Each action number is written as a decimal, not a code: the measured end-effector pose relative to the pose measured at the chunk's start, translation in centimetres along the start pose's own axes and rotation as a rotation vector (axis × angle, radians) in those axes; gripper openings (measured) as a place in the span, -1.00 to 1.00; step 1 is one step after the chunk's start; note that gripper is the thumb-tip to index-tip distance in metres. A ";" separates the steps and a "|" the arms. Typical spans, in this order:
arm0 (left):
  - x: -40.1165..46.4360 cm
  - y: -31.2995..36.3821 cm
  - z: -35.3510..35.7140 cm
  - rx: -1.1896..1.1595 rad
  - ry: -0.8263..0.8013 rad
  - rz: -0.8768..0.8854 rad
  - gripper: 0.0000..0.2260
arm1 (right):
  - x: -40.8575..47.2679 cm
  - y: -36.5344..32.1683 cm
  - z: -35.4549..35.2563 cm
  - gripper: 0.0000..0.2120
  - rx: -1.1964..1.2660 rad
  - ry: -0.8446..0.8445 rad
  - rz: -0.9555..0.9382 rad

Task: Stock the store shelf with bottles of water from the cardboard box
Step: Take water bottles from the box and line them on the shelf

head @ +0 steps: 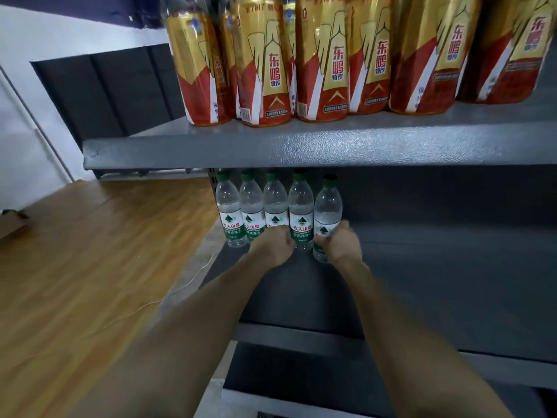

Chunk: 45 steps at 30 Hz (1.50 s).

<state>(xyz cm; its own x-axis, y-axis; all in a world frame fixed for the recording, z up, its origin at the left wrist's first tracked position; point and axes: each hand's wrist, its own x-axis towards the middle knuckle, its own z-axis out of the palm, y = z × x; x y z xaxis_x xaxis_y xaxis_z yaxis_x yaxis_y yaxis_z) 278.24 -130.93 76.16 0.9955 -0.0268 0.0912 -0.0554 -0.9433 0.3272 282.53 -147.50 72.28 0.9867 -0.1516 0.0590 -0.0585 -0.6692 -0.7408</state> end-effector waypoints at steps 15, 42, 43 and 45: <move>2.8 0.6 0.9 0.152 -0.096 0.067 -0.95 | 5.1 -1.1 1.8 -0.27 -0.013 -0.038 0.062; -16.6 -5.4 -2.8 0.136 -0.122 0.022 -0.86 | -20.0 -3.2 -0.8 -0.93 0.121 -0.529 -0.024; -17.8 -6.5 -1.9 0.152 -0.143 0.031 -0.82 | -21.4 -3.1 0.1 -0.91 0.098 -0.558 -0.017; -20.2 -8.5 0.3 0.143 -0.190 0.017 -0.77 | -24.0 -2.4 2.3 -0.87 0.034 -0.607 -0.004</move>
<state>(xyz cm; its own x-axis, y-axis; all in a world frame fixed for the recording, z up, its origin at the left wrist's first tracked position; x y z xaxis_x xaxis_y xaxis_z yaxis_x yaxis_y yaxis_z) 258.61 -122.44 71.24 0.9919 -0.0921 -0.0870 -0.0743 -0.9790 0.1897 259.38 -140.56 71.13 0.8979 0.2992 -0.3228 -0.0599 -0.6435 -0.7631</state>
